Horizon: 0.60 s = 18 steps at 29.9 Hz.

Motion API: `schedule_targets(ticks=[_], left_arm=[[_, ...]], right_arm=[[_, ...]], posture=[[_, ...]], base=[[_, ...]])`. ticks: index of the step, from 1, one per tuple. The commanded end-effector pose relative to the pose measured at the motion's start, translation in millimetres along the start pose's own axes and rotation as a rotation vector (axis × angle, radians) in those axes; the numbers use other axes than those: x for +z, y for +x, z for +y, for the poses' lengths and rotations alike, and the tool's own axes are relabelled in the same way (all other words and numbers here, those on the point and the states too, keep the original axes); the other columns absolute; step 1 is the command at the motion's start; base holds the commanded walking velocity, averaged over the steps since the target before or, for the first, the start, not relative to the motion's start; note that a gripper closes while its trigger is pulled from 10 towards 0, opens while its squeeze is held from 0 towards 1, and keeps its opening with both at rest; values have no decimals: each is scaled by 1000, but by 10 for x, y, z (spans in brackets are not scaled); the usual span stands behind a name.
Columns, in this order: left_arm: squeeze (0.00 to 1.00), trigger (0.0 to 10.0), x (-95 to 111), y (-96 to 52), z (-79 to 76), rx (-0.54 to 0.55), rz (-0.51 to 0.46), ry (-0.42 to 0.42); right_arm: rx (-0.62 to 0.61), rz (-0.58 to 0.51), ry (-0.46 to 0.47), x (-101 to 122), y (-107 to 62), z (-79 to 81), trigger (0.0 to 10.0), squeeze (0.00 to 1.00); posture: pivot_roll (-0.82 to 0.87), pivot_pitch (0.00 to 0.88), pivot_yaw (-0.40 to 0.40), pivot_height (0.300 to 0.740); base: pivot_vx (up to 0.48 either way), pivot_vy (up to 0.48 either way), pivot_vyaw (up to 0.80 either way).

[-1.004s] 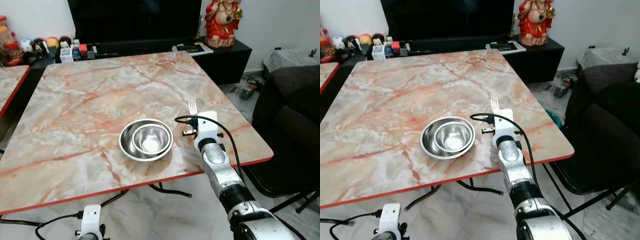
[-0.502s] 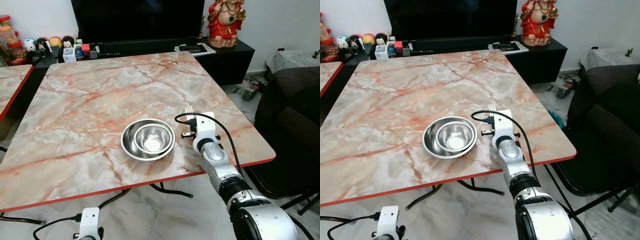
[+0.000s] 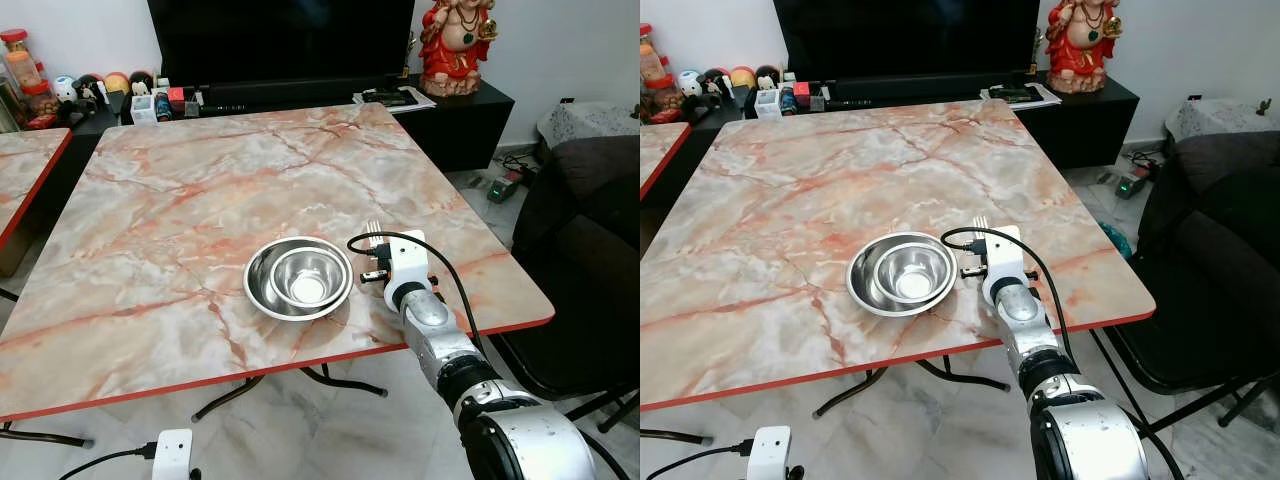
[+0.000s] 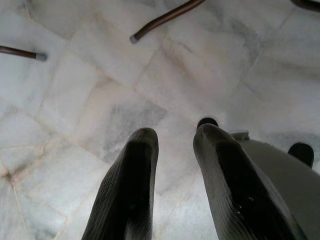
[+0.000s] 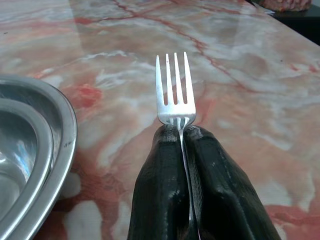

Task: Setting the table

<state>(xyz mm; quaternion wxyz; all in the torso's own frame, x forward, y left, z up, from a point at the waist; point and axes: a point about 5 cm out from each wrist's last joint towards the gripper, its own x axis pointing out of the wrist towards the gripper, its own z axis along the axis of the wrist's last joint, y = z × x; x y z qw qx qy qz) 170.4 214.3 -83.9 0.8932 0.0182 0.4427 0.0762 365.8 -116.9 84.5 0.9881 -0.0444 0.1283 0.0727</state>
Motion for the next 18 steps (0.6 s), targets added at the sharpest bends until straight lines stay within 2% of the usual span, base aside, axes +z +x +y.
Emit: schedule_targets(ticks=[1,8,18], left_arm=[[0,10000,-18,-11,56,3,-5,12],[0,10000,-80,-32,102,11,1,21],[0,10000,-145,-57,62,-9,-10,29]], right_arm=[[1,-1,-1,8,5,-2,10000,0],[15,0,-2,-18,-4,24,10000,0],[25,-82,2,218,43,-6,10000,0]], posture=[[58,22,12,719],[73,52,6,719],[71,114,-11,719]], base=[[0,0,0],[0,0,0],[0,0,0]])
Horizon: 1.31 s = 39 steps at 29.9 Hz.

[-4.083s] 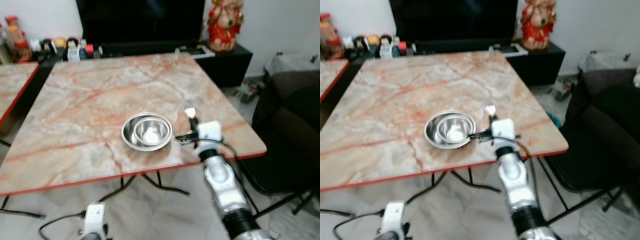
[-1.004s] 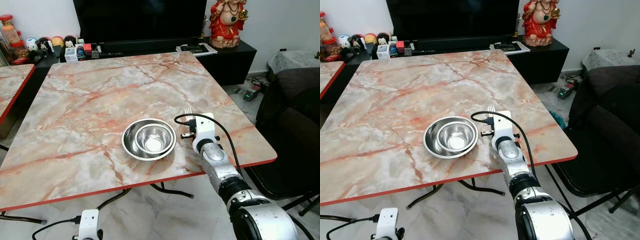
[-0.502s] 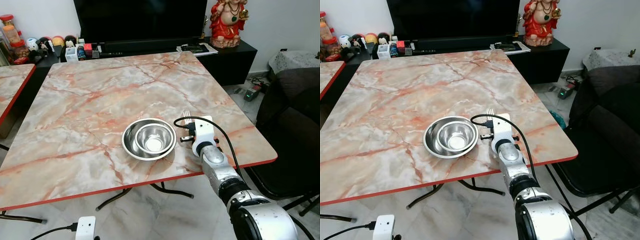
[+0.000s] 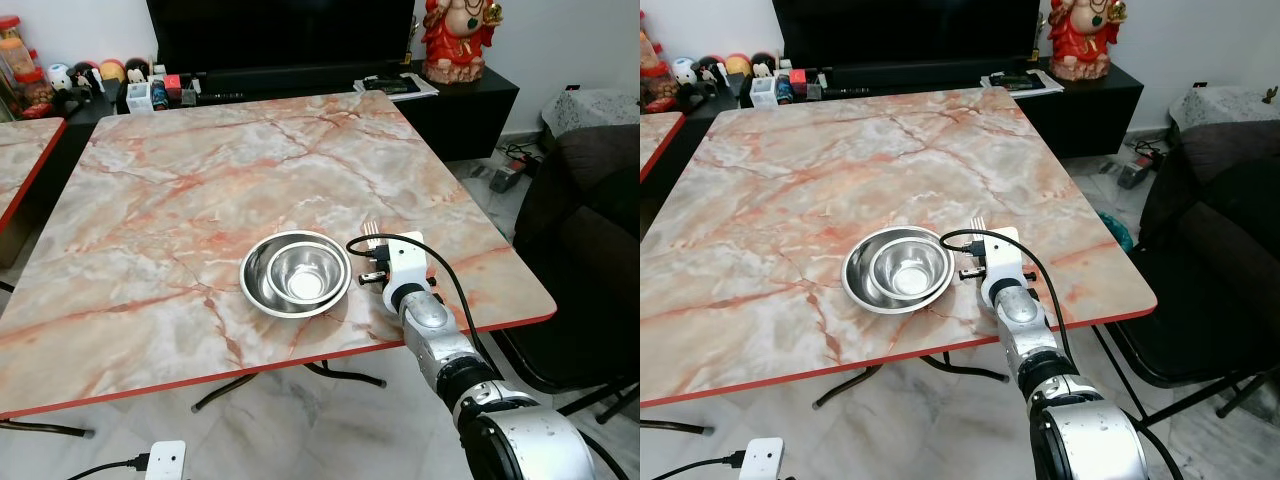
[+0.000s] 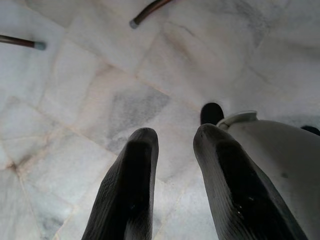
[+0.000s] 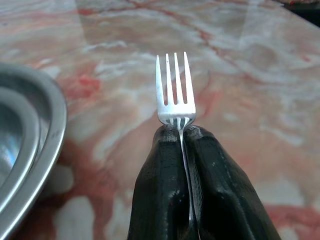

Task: Setting the table

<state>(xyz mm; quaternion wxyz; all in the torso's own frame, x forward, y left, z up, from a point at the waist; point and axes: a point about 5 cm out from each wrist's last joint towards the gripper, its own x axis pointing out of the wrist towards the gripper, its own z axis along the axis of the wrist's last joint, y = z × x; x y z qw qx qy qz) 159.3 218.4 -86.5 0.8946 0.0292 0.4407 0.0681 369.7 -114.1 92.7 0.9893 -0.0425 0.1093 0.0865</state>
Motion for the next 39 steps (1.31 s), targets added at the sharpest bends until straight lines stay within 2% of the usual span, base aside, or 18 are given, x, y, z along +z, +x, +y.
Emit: schedule_targets(ticks=[1,6,11,15,23,24,27,34,39], left_arm=[[0,10000,-47,-20,6,-6,-5,3],[0,10000,-118,-53,16,-18,-13,35],[0,10000,-233,-122,166,21,-27,44],[0,10000,-179,-135,247,42,-80,28],[0,10000,-76,-127,232,26,-140,34],[0,10000,26,-114,218,30,-193,30],[0,10000,156,-100,204,34,-252,20],[0,10000,289,-81,207,37,-294,19],[0,10000,308,-86,242,46,-306,19]], right_arm=[[-1,-47,4,136,30,-25,10000,0],[-1,-91,11,241,47,-37,10000,0],[5,-112,14,310,60,-40,10000,0],[9,-121,17,319,58,-36,10000,0],[19,-120,18,292,52,-8,10000,0],[28,-120,19,286,49,9,10000,0],[35,-124,20,294,50,21,10000,0],[47,-136,21,335,60,37,10000,0],[55,-146,24,366,65,51,10000,0]], posture=[[71,114,-11,719],[75,135,-16,719],[75,154,-16,719],[82,168,-21,719],[88,174,-24,719],[91,192,-29,719],[92,208,-34,719],[96,230,-39,719],[98,240,-40,719]], base=[[0,0,0],[0,0,0],[0,0,0],[0,0,0],[0,0,0],[0,0,0],[0,0,0],[0,0,0],[0,0,0]])
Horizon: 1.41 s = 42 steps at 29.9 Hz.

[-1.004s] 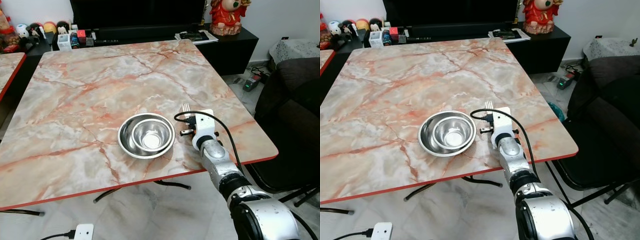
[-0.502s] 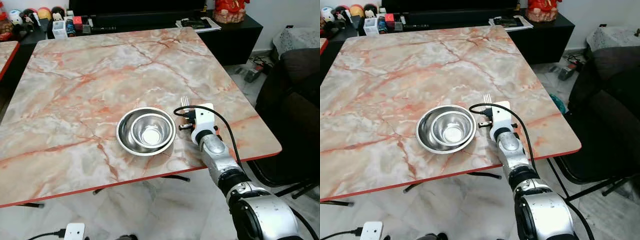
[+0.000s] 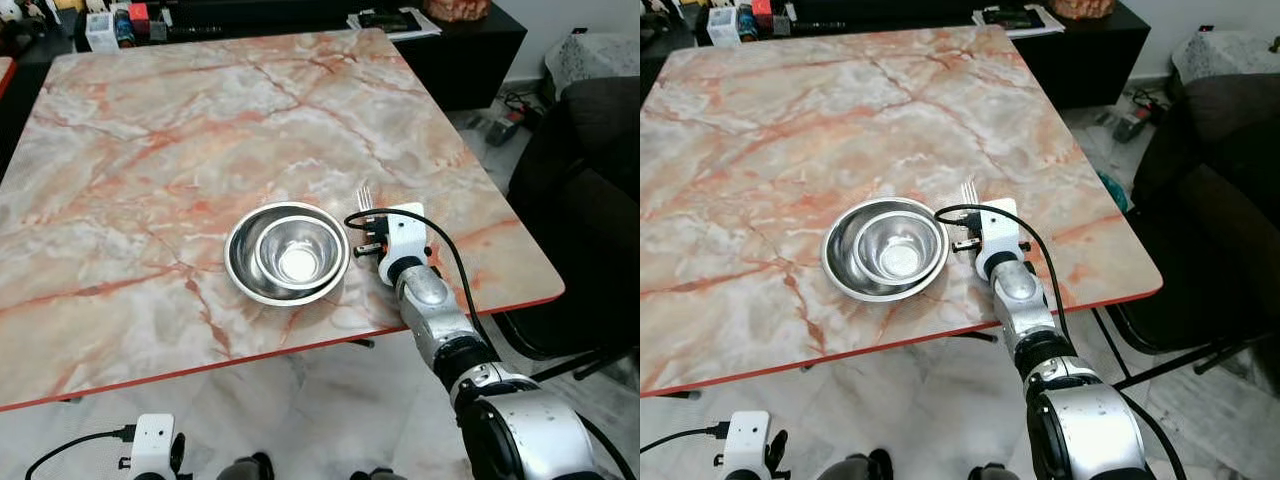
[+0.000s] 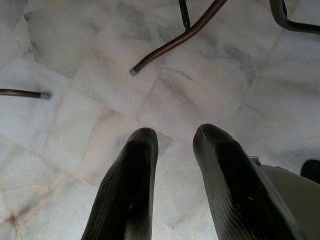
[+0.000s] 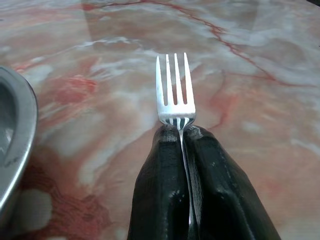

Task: Setting the table

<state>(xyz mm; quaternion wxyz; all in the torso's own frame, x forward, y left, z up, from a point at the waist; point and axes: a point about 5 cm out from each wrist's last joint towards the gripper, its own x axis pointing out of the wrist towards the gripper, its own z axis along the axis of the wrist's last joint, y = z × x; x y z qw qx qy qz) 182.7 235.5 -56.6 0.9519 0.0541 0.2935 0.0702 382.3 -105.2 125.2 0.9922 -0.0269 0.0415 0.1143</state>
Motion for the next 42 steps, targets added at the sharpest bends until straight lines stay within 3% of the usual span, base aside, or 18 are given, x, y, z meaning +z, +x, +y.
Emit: schedule_targets(ticks=[1,22,37,38,39,41,42], left_arm=[[0,10000,-54,-37,66,20,12,3],[0,10000,-142,-118,159,39,28,11],[0,10000,-177,-116,86,0,57,13],[0,10000,-182,-117,83,-2,59,13],[0,10000,-183,-117,81,-2,60,13],[0,10000,-182,-115,80,-3,61,12],[0,10000,-180,-114,79,-3,61,13]], right_arm=[[3,-7,10,16,5,10,10000,0],[2,26,27,-3,26,90,10000,0],[-23,82,23,-82,19,117,10000,24],[-23,82,22,-79,20,122,10000,580],[-23,82,21,-77,22,124,10000,694],[-22,82,21,-75,23,126,10000,698],[-22,83,21,-72,25,129,10000,835]], posture=[[102,247,-41,719],[134,239,-29,719],[132,223,-27,719],[132,223,-28,719],[134,222,-29,719],[136,222,-28,719],[136,222,-28,719]], base=[[0,0,0],[0,0,0],[0,0,0],[0,0,0],[0,0,0],[0,0,0],[0,0,0]])
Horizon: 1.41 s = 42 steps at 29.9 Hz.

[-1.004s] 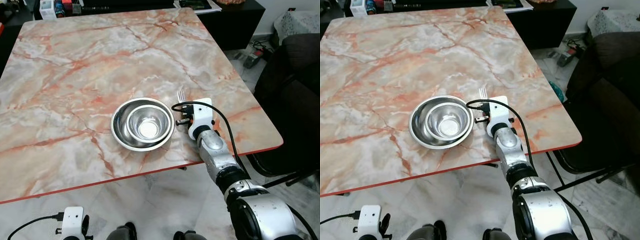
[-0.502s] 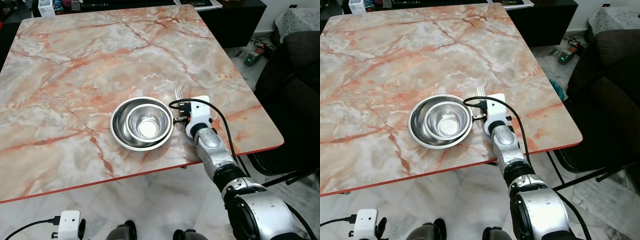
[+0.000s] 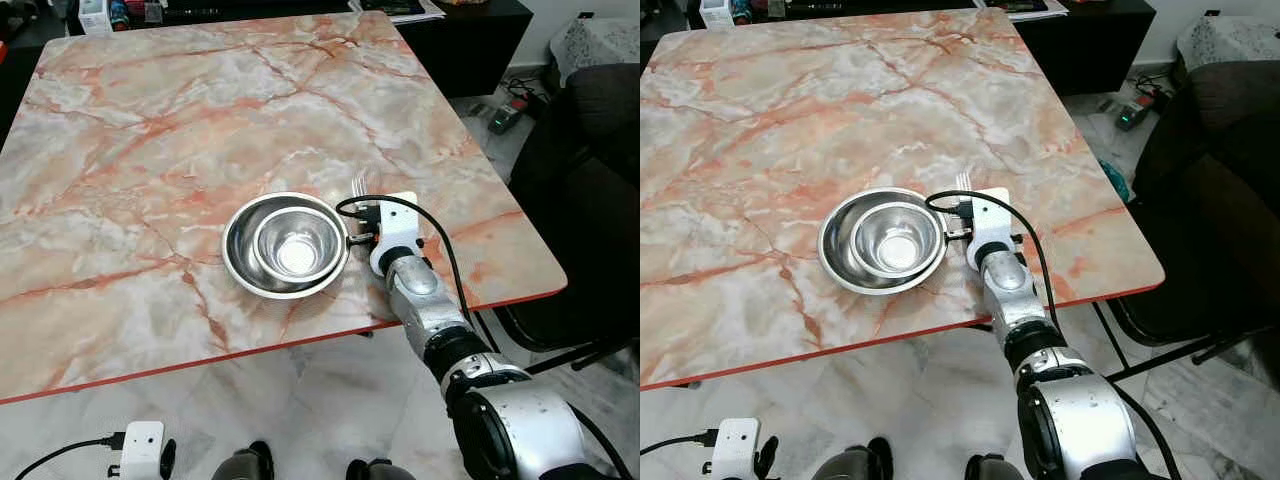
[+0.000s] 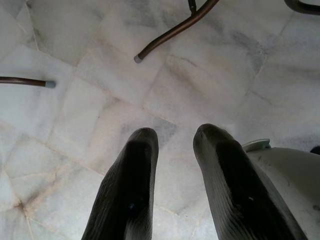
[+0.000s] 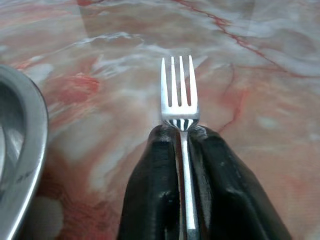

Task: Setting the table

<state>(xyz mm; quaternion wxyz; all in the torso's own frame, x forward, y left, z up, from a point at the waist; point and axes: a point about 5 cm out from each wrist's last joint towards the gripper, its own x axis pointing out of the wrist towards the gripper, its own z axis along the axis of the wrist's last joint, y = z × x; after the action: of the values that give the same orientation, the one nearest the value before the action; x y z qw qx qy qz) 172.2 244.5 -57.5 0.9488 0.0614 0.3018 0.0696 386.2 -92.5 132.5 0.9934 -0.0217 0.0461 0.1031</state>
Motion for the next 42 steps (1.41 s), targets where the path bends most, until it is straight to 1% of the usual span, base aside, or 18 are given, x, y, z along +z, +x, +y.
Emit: schedule_targets(ticks=[1,4,6,7,9,10,11,12,26,28,29,31,32,34,35,36,39,42], left_arm=[[0,10000,-107,-45,-20,-7,45,-3],[0,10000,-105,-44,-20,-7,46,-3],[0,10000,-100,-37,-18,-6,48,-2],[0,10000,-94,-33,-15,-5,48,-2],[0,10000,-91,-31,-13,-5,47,-2],[0,10000,-84,-27,-10,-4,45,-1],[0,10000,-72,-21,-6,-3,42,1],[0,10000,-58,-12,-4,0,38,-2],[0,10000,51,71,-73,-17,21,-6],[0,10000,70,86,-82,-18,20,-8],[0,10000,92,102,-96,-19,17,-12],[0,10000,120,121,-111,-21,13,-15],[0,10000,151,141,-124,-21,7,-20],[0,10000,163,148,-126,-21,5,-21],[0,10000,202,171,-125,-19,-2,-24],[0,10000,240,193,-120,-16,-8,-28],[0,10000,304,232,-118,-13,-13,-30],[0,10000,347,255,-120,-13,-21,-33]], right_arm=[[0,75,7,-154,-32,16,10000,973],[-1,75,7,-151,-30,17,10000,973],[-5,69,9,-132,-23,21,10000,1000],[-9,63,10,-116,-18,18,10000,957],[-13,59,11,-106,-16,14,10000,957],[-15,48,14,-88,-12,9,10000,776],[-17,34,17,-60,-6,3,10000,133],[-21,15,21,-25,2,-4,10000,0],[-32,-149,67,342,68,-39,10000,0],[-26,-182,79,411,75,-34,10000,0],[-19,-229,87,513,83,-30,10000,0],[-13,-275,85,627,90,-26,10000,0],[18,-349,76,784,86,10,10000,0],[30,-374,70,834,83,28,10000,0],[88,-470,36,1022,51,147,10000,0],[131,-526,28,1127,25,239,10000,0],[172,-598,42,1263,-36,382,10000,0],[180,-638,72,1315,-100,446,10000,0]], posture=[[137,222,-28,719],[137,222,-28,719],[139,215,-25,719],[139,214,-24,719],[139,214,-24,719],[139,211,-24,719],[139,211,-24,719],[138,206,-23,719],[136,159,-19,719],[133,147,-17,719],[132,139,-16,719],[130,121,-14,719],[128,107,-13,719],[128,103,-13,719],[122,86,-9,719],[121,72,-5,719],[117,48,4,719],[117,32,9,719]], base=[[0,0,0],[0,0,0],[0,0,0],[0,0,0],[0,0,0],[0,0,0],[0,0,0],[0,0,0],[0,0,0],[0,0,0],[0,0,0],[0,0,0],[0,0,0],[0,0,0],[0,0,0],[0,0,0],[0,0,0],[0,0,0]])
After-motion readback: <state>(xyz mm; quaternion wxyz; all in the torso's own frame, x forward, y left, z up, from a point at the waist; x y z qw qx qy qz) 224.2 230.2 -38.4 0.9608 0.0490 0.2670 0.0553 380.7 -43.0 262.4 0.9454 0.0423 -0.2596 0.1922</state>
